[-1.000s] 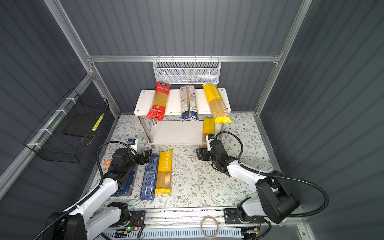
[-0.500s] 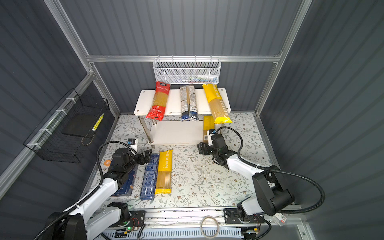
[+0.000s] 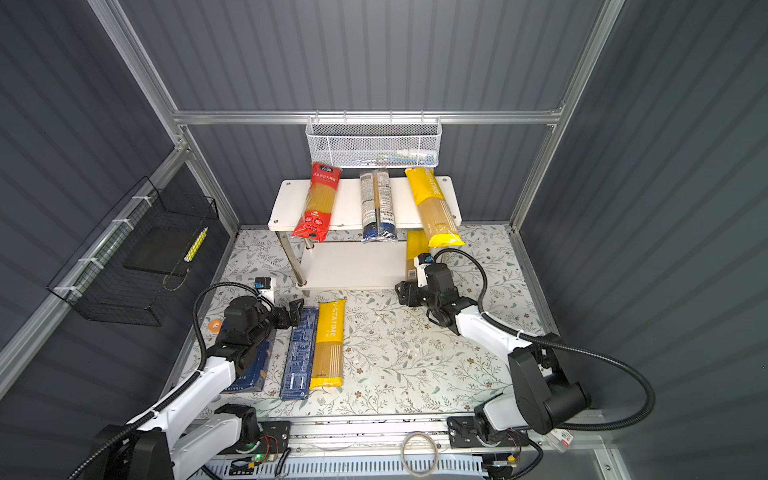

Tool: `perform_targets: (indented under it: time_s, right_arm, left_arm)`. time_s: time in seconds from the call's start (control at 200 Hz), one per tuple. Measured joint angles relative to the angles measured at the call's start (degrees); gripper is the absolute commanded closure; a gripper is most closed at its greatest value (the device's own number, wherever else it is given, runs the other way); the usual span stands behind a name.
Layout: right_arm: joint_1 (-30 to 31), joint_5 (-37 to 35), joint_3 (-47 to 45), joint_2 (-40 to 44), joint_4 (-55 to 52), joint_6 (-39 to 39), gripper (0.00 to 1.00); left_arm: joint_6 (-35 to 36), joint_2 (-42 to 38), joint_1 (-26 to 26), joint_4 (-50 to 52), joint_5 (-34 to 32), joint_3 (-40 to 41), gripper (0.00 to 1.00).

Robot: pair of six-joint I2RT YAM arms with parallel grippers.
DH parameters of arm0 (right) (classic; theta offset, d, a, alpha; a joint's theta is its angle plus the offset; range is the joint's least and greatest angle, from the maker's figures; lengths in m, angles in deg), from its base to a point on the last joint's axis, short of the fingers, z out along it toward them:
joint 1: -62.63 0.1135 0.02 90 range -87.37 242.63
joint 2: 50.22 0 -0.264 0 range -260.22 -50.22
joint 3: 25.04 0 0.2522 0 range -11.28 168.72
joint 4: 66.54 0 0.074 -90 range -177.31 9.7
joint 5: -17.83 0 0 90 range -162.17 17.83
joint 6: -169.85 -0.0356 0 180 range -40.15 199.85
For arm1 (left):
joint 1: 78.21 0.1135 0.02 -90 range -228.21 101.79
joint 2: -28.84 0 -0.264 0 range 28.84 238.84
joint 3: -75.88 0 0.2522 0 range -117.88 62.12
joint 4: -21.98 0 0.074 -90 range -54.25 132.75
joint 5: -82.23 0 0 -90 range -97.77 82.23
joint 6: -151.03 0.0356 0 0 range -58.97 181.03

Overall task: Arrange pasta packages on shelves
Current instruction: Move the pasta bag to the shelf, then rotate the pasta bag at the center of the table.

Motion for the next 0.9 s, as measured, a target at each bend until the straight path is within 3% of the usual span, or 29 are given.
perform_targets:
  time_s: [0.135, 0.325, 0.45, 0.62, 0.9]
  right_arm:
    - [2.78, -1.42, -0.92, 7.52, -2.73, -0.5, 0.2]
    - [14.4, -7.21, -3.43, 16.5, -7.37, -3.17, 0.2]
    - [20.76, -11.45, -5.14, 18.14, -9.68, -5.95, 0.2]
    - [26.51, -15.04, -3.08, 11.8, -13.27, -9.09, 0.17]
    - [33.62, -15.5, 11.17, -4.79, -18.34, -12.81, 0.13]
  left_arm:
    - [0.02, 0.26, 0.0, 0.0, 0.0, 0.0, 0.01]
    - [0.0, 0.33, 0.0, 0.0, -0.02, 0.0, 0.01]
    - [0.0, 0.33, 0.0, 0.0, -0.07, 0.0, 0.01]
    - [0.0, 0.31, 0.0, 0.0, -0.28, 0.0, 0.01]
    - [-0.02, 0.31, 0.0, -0.04, -0.92, 0.0, 0.01]
